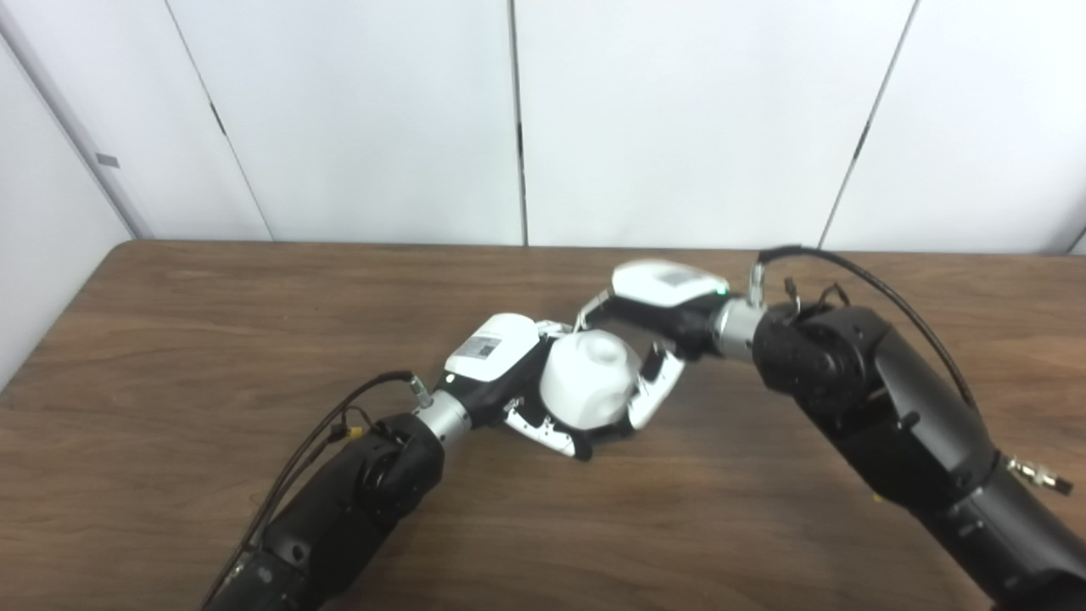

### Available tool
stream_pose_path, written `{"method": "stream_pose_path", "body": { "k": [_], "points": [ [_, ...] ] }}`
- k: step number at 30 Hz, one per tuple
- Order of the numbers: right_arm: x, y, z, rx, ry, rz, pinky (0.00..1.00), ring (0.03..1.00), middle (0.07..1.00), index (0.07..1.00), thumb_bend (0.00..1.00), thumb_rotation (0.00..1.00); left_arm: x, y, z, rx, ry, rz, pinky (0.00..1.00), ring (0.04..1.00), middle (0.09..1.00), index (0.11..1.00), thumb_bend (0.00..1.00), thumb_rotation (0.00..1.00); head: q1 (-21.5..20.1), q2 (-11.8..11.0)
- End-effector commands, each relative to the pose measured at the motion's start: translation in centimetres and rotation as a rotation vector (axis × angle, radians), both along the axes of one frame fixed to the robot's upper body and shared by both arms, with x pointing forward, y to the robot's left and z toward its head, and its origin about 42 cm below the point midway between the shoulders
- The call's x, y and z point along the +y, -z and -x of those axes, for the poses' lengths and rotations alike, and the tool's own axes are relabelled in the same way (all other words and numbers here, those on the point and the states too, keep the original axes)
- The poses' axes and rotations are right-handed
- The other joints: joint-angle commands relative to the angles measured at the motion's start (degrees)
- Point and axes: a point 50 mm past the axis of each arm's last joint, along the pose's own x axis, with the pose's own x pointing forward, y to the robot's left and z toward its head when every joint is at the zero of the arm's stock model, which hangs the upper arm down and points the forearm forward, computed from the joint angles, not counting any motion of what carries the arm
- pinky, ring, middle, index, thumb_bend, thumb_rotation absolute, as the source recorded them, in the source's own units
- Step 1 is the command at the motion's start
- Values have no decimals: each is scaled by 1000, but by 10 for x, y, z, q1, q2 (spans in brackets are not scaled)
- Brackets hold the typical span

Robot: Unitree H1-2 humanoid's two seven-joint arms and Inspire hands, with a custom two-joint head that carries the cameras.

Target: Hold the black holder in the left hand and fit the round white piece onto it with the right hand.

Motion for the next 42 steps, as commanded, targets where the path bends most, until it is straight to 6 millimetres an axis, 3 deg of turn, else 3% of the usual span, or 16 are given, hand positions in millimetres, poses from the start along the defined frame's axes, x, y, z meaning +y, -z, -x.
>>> {"method": "stream_pose_path", "body": {
  "k": [1,9,17,26,37,42],
  "points": [
    [0,-11,-4,-17,-21,14,879,881,830,798,836,232,11,34,13,160,-11,-117,672,831,814,618,1000,256,0,0],
    [-2,-14,-3,-20,-13,-8,900,904,852,816,851,205,13,33,13,170,-14,-115,671,842,820,627,1000,236,1,1],
    [-3,-16,-2,-41,-18,-34,899,869,856,936,889,204,13,33,13,173,-14,-117,677,842,820,621,1000,223,0,1],
    [-5,-20,-3,-70,-8,-48,839,867,861,909,891,250,13,33,13,167,-10,-131,672,836,819,620,1000,240,-1,1],
    [-12,-42,-2,-130,14,-141,836,867,857,871,895,237,12,33,12,168,-10,-125,673,838,820,617,1000,238,0,-1],
    [-19,-65,-2,-191,29,-226,797,856,860,871,892,241,13,33,11,160,-10,-125,667,833,818,615,1000,239,-2,-2]
  ]
}}
